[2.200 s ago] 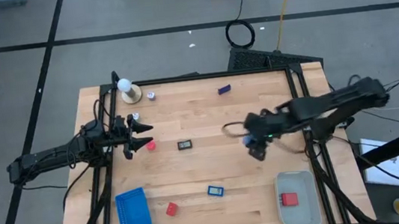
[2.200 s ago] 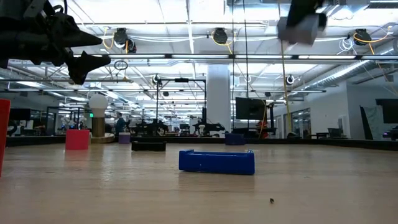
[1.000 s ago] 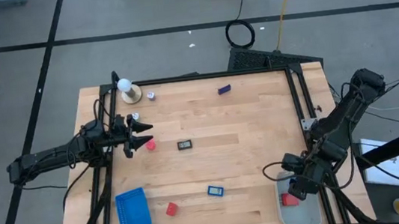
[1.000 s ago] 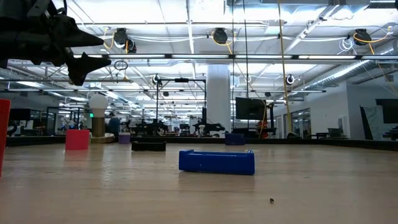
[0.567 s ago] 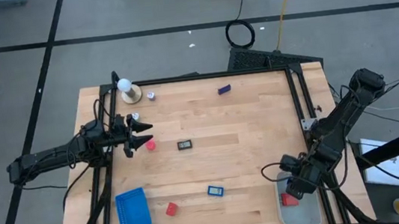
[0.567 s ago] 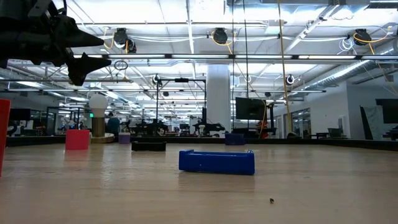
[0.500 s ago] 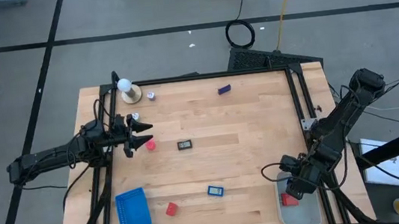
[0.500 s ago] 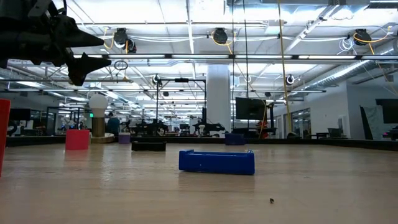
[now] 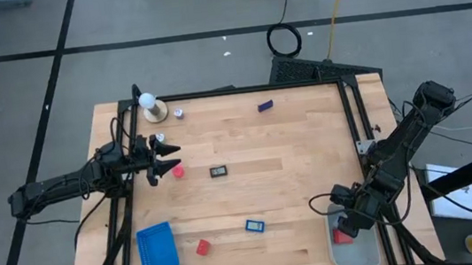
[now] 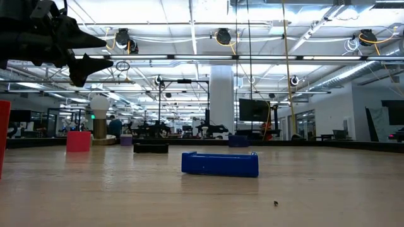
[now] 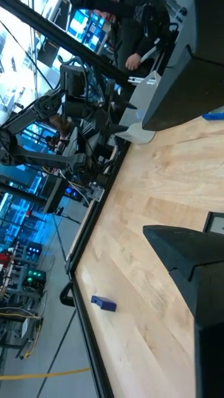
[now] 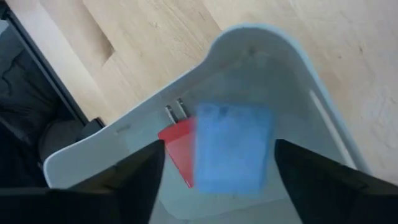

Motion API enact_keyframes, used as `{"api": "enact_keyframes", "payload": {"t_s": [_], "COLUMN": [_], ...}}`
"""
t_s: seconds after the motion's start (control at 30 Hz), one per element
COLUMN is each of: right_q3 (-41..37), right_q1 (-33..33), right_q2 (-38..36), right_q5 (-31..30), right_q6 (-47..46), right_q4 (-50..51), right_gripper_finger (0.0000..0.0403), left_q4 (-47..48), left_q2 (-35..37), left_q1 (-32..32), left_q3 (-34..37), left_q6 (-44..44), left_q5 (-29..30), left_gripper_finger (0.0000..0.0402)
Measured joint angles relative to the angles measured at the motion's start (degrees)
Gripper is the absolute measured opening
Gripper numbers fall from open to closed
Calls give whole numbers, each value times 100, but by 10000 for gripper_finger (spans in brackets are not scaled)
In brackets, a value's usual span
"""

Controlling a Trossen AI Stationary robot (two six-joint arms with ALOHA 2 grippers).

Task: Pick & Place Office items
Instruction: Put the blue charger adapter into the gray bin, then put the purple digital timer into the blue bin

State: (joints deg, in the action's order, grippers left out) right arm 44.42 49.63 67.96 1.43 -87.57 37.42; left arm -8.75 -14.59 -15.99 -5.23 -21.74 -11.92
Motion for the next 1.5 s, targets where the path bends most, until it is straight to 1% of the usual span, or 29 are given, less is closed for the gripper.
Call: {"api": "enact_keyframes", "payload": {"t_s": [0.1,0.2,0.3,0.43,0.6,0.67,0.8,0.93,1.03,1.13,1.23,1.3,1.4,1.43,1.5], "right_q3": [0,0,0,0,0,0,-1,-2,-2,-1,-2,-2,0,0,0], "right_q1": [0,-2,-39,-141,-361,-463,-684,-903,-999,-1106,-1246,-1428,-1894,-2103,-2604], "right_q2": [0,0,0,-87,-438,-631,-1079,-1502,-1704,-1790,-1788,-1790,-1789,-1786,-1765], "right_q5": [-2,-2,16,24,7,-133,-784,-1421,-1847,-2255,-2521,-2586,-2475,-2295,-1723], "right_q6": [2,-12,-39,-111,-25,148,831,1868,3078,4521,5665,6131,6410,6463,6491], "right_q4": [3,3,-87,-523,-1216,-1547,-2138,-2625,-2961,-3357,-3818,-3977,-3789,-3664,-3391], "right_gripper_finger": [335,349,351,344,341,341,339,339,339,339,339,339,338,338,338], "left_q4": [2,2,2,0,-17,-70,-178,-184,-184,-184,-186,-184,-184,-184,-184], "left_q2": [-1,0,0,0,-1,-2,0,-2,-2,-2,-2,0,0,-2,-2], "left_q1": [-1,0,-2,-2,-2,-2,0,-2,0,-2,0,-1,0,0,-2], "left_q3": [0,0,0,0,0,0,0,0,0,0,0,0,0,0,0], "left_q6": [3,13,44,112,83,109,176,87,8,-193,-394,-430,-430,-430,-415], "left_q5": [2,2,2,15,337,350,350,350,348,331,197,107,-14,-20,-13], "left_gripper_finger": [259,260,259,259,260,259,259,260,259,259,259,259,260,259,260]}}
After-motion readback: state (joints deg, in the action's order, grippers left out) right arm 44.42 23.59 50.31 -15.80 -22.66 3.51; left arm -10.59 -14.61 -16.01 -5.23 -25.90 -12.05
